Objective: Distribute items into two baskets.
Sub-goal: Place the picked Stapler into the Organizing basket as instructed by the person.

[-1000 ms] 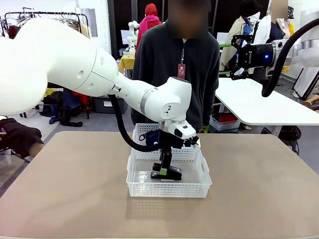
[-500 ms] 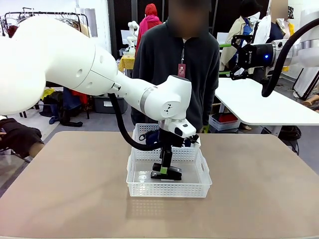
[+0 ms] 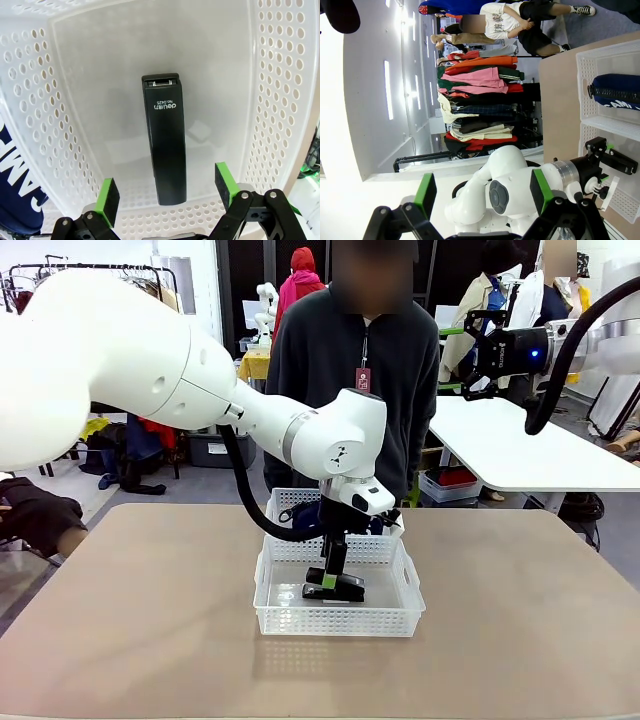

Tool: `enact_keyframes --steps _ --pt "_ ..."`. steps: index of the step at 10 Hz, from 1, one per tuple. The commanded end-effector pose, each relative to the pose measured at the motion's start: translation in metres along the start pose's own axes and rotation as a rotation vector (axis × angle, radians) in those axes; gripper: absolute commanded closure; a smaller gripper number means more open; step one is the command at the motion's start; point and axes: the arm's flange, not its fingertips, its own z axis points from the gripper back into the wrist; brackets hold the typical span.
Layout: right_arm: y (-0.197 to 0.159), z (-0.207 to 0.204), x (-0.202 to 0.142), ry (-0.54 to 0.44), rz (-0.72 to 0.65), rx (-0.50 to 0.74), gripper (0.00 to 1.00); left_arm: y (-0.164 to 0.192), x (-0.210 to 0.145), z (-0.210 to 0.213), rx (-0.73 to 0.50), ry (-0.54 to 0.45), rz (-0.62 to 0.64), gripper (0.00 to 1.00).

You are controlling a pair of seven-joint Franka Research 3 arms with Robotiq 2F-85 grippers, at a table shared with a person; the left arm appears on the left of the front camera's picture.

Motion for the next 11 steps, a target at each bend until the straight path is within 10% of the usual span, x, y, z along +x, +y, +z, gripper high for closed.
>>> enact_keyframes --steps 1,11 --pt "0.0035 -0.0006 -0.0016 -0.007 -0.007 0.0 0.0 0.0005 -0.0022 0.0006 0.005 -0.004 -0.001 0.0" --pt "0.0035 -0.0006 -0.0016 -0.007 -0.007 0.0 0.0 0.0006 0.0002 -0.0003 0.0 -0.001 0.0 0.0"
